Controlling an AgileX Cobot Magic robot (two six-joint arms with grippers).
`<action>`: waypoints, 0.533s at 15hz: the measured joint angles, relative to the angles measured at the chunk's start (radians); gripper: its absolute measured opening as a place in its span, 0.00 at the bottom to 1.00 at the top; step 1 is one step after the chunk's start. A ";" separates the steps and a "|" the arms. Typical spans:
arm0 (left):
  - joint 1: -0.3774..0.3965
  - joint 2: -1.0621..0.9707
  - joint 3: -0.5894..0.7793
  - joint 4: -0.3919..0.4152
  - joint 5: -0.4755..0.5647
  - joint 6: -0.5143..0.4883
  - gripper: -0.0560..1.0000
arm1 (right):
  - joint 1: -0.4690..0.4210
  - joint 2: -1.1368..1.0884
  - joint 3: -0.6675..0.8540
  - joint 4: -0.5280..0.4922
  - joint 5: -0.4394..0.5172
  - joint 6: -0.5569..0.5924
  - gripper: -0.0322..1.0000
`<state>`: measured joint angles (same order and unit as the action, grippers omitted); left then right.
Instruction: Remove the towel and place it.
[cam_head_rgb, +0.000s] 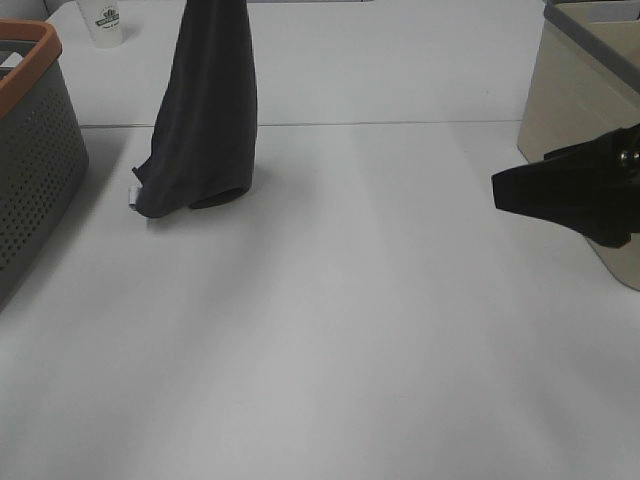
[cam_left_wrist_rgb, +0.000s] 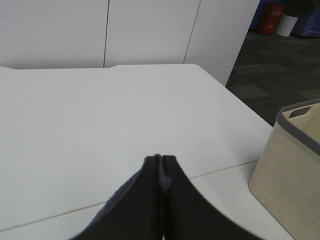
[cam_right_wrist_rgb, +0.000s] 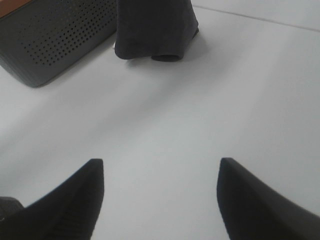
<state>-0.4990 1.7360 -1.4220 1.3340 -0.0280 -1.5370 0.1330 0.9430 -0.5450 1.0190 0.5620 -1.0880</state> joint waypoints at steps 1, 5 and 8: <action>-0.026 0.022 -0.034 0.002 0.028 0.018 0.05 | 0.000 0.000 0.000 0.010 -0.018 -0.013 0.66; -0.125 0.086 -0.159 0.007 0.217 0.186 0.05 | 0.000 0.046 -0.003 0.031 -0.070 -0.019 0.66; -0.163 0.113 -0.208 0.006 0.313 0.324 0.05 | 0.003 0.138 -0.040 0.048 -0.081 -0.020 0.66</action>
<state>-0.6620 1.8490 -1.6300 1.3400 0.2850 -1.2130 0.1360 1.0810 -0.5850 1.0670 0.4810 -1.1080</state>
